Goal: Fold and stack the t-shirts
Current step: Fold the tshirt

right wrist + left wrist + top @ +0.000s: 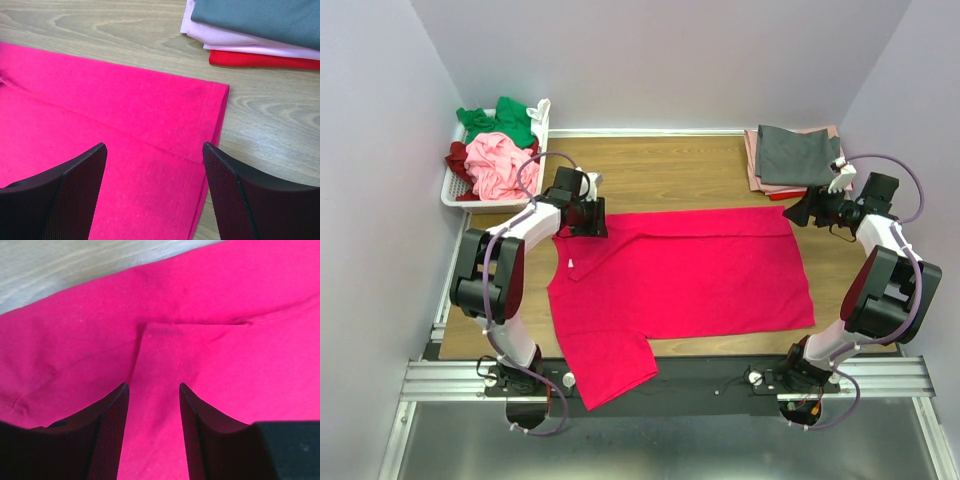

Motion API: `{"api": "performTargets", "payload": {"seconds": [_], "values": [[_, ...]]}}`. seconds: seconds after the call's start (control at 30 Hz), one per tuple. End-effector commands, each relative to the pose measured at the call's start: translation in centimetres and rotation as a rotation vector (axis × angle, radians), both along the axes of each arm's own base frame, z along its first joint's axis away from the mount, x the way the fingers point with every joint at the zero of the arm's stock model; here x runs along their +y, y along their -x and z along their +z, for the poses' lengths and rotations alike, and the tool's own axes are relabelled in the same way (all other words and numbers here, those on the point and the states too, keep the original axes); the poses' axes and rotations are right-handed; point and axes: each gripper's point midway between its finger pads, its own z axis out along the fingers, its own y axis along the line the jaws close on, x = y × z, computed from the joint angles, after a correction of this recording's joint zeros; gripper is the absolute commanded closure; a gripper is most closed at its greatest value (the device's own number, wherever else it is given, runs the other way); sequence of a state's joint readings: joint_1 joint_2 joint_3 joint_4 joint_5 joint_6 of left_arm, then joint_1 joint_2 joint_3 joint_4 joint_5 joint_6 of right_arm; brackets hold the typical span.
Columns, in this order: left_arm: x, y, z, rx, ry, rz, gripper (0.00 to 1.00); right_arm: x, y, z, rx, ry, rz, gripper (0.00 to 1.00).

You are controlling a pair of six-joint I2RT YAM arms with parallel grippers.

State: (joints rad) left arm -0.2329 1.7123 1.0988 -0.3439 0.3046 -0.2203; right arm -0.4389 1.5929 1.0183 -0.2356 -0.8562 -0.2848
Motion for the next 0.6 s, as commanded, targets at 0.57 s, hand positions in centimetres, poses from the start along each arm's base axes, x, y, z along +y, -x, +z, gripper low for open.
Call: {"api": "performTargets", "payload": {"seconds": [0.57], "values": [[-0.2, 0.2, -3.1, 0.064, -0.088, -0.040, 0.56, 0.4, 0.6, -0.5, 0.029, -0.024, 0.013, 0.16]]}}
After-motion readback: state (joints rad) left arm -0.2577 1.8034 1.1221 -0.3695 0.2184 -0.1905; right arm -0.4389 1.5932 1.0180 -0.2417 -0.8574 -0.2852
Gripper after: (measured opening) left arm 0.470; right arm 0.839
